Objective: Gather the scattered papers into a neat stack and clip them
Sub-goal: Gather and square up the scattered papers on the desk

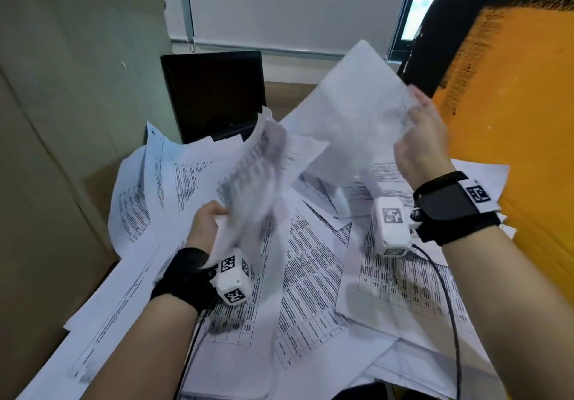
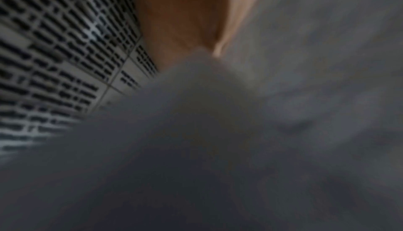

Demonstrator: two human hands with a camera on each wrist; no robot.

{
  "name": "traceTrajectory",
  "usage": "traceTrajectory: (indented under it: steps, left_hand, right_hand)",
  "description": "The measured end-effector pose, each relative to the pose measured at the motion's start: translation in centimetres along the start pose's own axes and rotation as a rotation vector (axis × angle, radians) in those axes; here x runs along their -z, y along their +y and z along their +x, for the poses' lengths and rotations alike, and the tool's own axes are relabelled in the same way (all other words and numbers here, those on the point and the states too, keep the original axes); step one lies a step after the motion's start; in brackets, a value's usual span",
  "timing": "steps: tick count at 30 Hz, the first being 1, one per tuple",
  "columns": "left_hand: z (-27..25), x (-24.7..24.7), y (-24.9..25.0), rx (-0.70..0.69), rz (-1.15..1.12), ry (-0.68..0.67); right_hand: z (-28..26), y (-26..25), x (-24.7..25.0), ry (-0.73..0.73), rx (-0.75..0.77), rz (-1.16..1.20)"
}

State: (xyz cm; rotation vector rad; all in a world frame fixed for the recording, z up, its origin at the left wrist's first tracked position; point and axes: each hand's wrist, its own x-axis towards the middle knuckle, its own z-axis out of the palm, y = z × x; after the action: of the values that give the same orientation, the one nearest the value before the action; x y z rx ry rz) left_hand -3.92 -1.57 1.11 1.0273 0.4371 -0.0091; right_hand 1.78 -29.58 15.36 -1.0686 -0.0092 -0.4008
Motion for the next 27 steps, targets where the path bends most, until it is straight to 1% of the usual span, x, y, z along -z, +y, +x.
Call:
traceTrajectory:
  steps: [1, 2, 3, 6, 7, 8, 9, 10, 11, 12, 14, 15, 16, 17, 18, 19, 21, 22, 23, 24, 26, 27]
  left_hand:
    - [0.0, -0.3, -0.3, 0.012, 0.068, -0.023]
    - [-0.5, -1.1, -0.5, 0.034, 0.096, -0.032]
    - [-0.4, -1.2, -0.7, 0.055, 0.118, -0.063]
    - [0.1, -1.3, -1.2, 0.051, 0.238, -0.071]
    - [-0.1, -1.2, -1.0, 0.065, 0.255, -0.099]
    - [-0.1, -1.1, -1.1, 0.092, 0.276, -0.116]
    - [-0.1, -1.1, -1.1, 0.098, 0.271, -0.104]
    - [0.0, -1.0, -1.0, 0.082, 0.236, -0.088]
    - [0.1, -1.1, -0.9, 0.067, 0.161, -0.101]
    - [0.5, -1.0, -1.0, 0.067, 0.09, -0.133]
    - [0.4, -1.0, -0.5, 0.106, 0.035, -0.167]
    - [0.4, -1.0, -0.4, 0.124, 0.062, -0.185]
    - [0.4, -1.0, -0.5, 0.141, 0.093, -0.225]
    - [0.2, -1.1, -0.5, 0.152, 0.151, -0.246]
    - [0.2, -1.3, -0.7, 0.15, 0.217, -0.246]
    - [-0.1, -1.4, -0.6, 0.142, 0.289, -0.227]
    - [-0.4, -1.5, -0.1, 0.073, 0.38, -0.178]
    - [-0.3, -1.4, 0.2, 0.023, 0.387, -0.174]
    - [-0.9, -1.4, 0.9, -0.037, 0.375, -0.175]
    - [-1.4, -1.4, 1.7, -0.104, 0.364, -0.182]
    - [-2.2, -1.5, 3.2, -0.245, 0.368, -0.202]
    - [-2.9, -1.9, 4.0, -0.319, 0.385, -0.237]
  right_hand:
    - [-0.4, 0.1, -0.3, -0.115, 0.002, 0.0]
    - [-0.8, 0.0, -0.6, -0.225, 0.009, -0.08]
    - [-1.7, 0.0, -1.1, -0.365, 0.012, -0.175]
    - [-3.9, 0.5, -1.5, -0.754, 0.081, -0.638]
    - [-4.6, 0.5, -1.6, -0.886, 0.062, -0.774]
    - [-5.4, 0.6, -1.5, -1.012, 0.018, -0.899]
    - [-6.2, 0.9, -1.5, -1.144, -0.053, -0.996]
    - [-6.9, 1.5, -1.4, -1.267, -0.139, -1.087]
    - [-7.6, 2.4, -1.0, -1.383, -0.216, -1.169]
    - [-8.3, 3.2, -0.6, -1.477, -0.273, -1.269]
    - [-9.5, 4.5, 0.4, -1.592, -0.315, -1.438]
    - [-9.7, 4.8, 0.9, -1.61, -0.322, -1.482]
    - [-9.9, 4.5, 1.4, -1.604, -0.334, -1.476]
    - [-9.7, 4.2, 1.8, -1.573, -0.35, -1.439]
    - [-9.3, 3.9, 2.3, -1.497, -0.348, -1.386]
    - [-8.7, 3.6, 2.9, -1.36, -0.319, -1.328]
    - [-7.2, 3.4, 4.5, -0.936, -0.229, -1.272]
    - [-6.5, 3.4, 5.3, -0.733, -0.212, -1.255]
    - [-6.1, 3.5, 6.0, -0.593, -0.237, -1.222]
    - [-5.9, 3.6, 6.5, -0.529, -0.296, -1.167]
    - [-5.7, 4.3, 6.8, -0.512, -0.403, -0.994]
    - [-5.9, 4.2, 6.3, -0.521, -0.43, -0.885]
